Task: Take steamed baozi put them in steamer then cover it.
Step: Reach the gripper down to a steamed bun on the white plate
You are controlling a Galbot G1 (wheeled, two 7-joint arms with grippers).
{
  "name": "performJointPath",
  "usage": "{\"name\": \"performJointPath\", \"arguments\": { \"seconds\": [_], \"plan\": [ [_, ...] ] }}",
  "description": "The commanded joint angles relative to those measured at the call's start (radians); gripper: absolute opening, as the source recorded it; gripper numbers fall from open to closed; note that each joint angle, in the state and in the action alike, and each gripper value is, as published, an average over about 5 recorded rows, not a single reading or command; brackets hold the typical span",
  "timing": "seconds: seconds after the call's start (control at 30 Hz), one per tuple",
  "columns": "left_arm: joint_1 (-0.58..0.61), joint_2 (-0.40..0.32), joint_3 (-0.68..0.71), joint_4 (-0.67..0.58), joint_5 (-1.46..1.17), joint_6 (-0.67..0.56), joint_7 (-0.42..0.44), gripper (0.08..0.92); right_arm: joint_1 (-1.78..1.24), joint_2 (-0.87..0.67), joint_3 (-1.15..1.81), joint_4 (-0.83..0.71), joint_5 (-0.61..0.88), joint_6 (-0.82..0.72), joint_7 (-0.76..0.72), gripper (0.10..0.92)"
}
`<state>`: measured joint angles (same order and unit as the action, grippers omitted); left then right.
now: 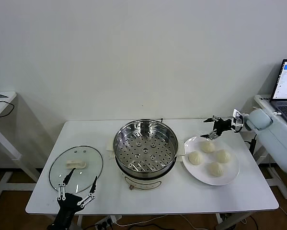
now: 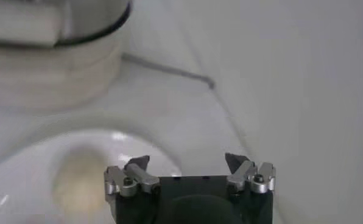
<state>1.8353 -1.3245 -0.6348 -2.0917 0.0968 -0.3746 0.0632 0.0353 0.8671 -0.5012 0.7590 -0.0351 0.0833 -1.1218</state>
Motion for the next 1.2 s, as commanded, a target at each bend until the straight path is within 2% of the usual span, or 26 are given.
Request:
{"name": "performJointPath", "arguments": {
  "seconds": [0.03, 0.53, 1.2],
  "plan": [
    [0.003, -0.003, -0.001, 0.001, -0.001, 0.000, -0.001, 0.823, 0.144, 0.112, -0.112, -0.130, -0.315, 0.059, -0.185, 0.823],
    [0.028, -0.018, -0.005, 0.006, 0.007, -0.008, -0.003, 0.823, 0.065, 0.190, -0.111, -0.207, -0.389, 0.060, -0.111, 0.823],
    [0.024, -0.024, -0.012, 0.030, 0.004, -0.001, -0.010, 0.823, -0.004, 0.225, -0.044, -0.283, -0.400, 0.055, -0.017, 0.823]
  ]
}}
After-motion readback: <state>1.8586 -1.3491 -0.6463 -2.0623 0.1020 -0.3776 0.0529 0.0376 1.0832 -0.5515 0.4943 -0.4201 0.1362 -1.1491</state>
